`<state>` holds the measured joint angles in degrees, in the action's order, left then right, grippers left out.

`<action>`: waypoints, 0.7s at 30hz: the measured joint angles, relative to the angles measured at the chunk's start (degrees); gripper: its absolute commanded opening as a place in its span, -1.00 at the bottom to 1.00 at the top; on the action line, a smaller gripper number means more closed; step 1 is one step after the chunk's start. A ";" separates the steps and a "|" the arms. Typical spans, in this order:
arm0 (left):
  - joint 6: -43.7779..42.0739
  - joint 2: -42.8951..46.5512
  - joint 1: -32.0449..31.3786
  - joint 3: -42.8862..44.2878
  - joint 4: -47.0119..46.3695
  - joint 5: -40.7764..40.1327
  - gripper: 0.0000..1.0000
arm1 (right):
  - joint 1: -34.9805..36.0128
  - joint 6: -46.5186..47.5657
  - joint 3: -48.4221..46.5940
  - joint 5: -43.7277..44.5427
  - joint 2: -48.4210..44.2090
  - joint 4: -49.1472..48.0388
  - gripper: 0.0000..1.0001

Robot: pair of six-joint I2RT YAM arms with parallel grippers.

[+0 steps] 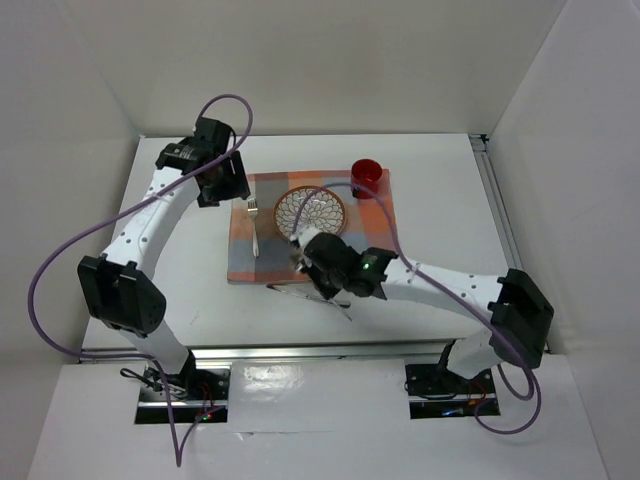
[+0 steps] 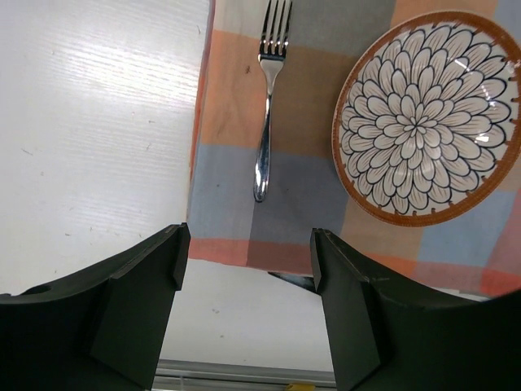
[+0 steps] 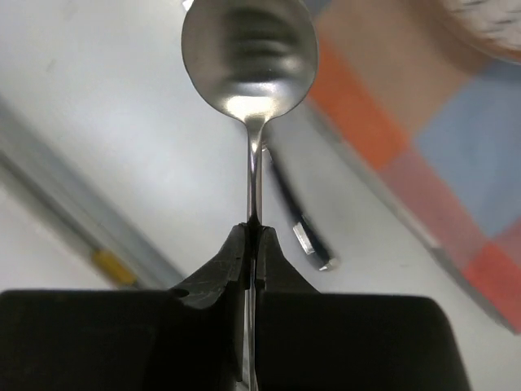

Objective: Set the dinner table for one person

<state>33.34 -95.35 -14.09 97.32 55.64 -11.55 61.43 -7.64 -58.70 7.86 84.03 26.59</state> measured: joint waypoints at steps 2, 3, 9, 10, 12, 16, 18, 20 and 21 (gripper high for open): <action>0.09 0.57 0.11 0.44 0.04 0.04 0.56 | -5.35 -3.06 -2.45 1.77 -0.15 1.16 -1.00; 0.09 0.92 0.15 0.55 0.04 0.04 0.56 | -7.15 -4.09 -3.23 2.56 0.28 1.46 -1.00; 0.11 2.05 0.20 0.59 0.33 0.55 0.56 | -22.49 -14.25 -12.28 5.81 11.13 4.50 -1.00; 0.11 2.05 0.26 0.59 0.52 0.57 0.56 | -24.04 -15.32 -13.22 6.12 13.03 4.55 -1.00; 0.11 2.12 0.42 0.59 0.87 0.57 0.56 | -26.58 -16.98 -14.93 6.49 16.65 4.66 -1.00; 0.11 2.36 0.52 0.57 1.31 0.52 0.56 | -29.73 -18.25 -17.99 6.75 22.43 4.98 -1.00; 0.13 2.67 0.57 0.48 1.40 0.52 0.56 | -30.91 -18.25 -18.25 6.82 23.78 4.57 -1.00; 0.11 3.19 0.57 0.04 1.36 0.52 0.56 | -31.93 -18.01 -18.25 6.84 24.33 4.28 -1.00; 0.11 3.45 0.57 -0.26 1.40 0.52 0.56 | -32.44 -17.77 -18.25 6.84 24.57 3.85 -1.00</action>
<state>33.45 -91.90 -13.52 97.06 57.04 -11.03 28.99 -25.41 -76.95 14.70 108.60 30.44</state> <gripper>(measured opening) 0.781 0.042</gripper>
